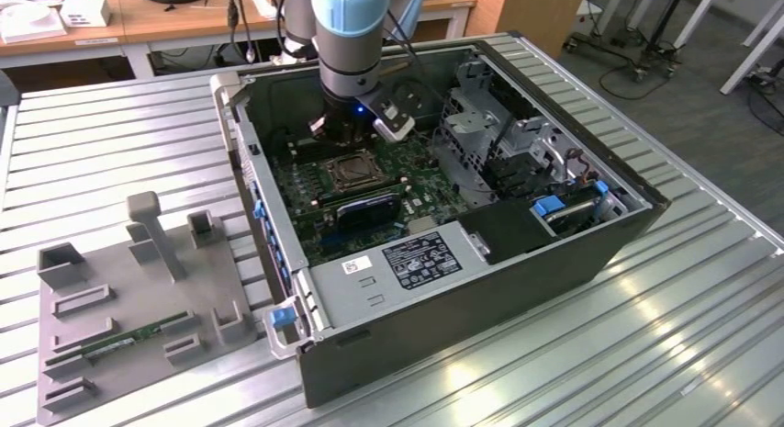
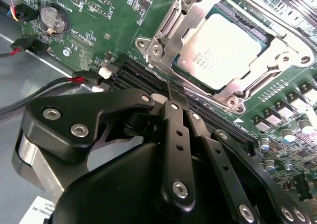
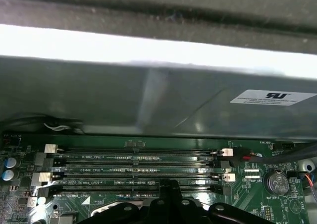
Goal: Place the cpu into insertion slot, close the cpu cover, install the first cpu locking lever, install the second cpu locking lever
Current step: 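Install the first cpu locking lever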
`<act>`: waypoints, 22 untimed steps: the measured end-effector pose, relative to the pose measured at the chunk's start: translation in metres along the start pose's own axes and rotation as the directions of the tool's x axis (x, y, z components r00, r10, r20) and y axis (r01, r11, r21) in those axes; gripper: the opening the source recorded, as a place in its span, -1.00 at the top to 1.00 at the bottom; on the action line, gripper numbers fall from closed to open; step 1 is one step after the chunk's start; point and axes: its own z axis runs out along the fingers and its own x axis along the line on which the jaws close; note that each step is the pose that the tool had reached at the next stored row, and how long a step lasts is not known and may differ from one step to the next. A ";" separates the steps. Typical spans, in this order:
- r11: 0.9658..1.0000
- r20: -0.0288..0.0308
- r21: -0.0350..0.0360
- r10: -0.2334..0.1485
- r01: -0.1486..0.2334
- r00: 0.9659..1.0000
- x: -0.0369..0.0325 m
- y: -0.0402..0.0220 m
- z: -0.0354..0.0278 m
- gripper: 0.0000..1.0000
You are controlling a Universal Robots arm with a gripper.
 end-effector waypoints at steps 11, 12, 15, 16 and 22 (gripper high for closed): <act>1.000 0.000 0.005 -0.001 0.001 1.000 -0.0012 -0.0004 0.0013 0.79; 1.000 0.000 0.005 -0.001 0.001 1.000 -0.0013 -0.0004 0.0013 0.79; 1.000 0.000 0.006 -0.001 0.001 1.000 -0.0013 -0.0004 0.0013 0.79; 1.000 0.000 0.006 -0.001 0.001 1.000 -0.0013 -0.0004 0.0013 0.79; 1.000 0.000 0.006 -0.001 0.001 1.000 -0.0015 -0.0003 0.0011 0.79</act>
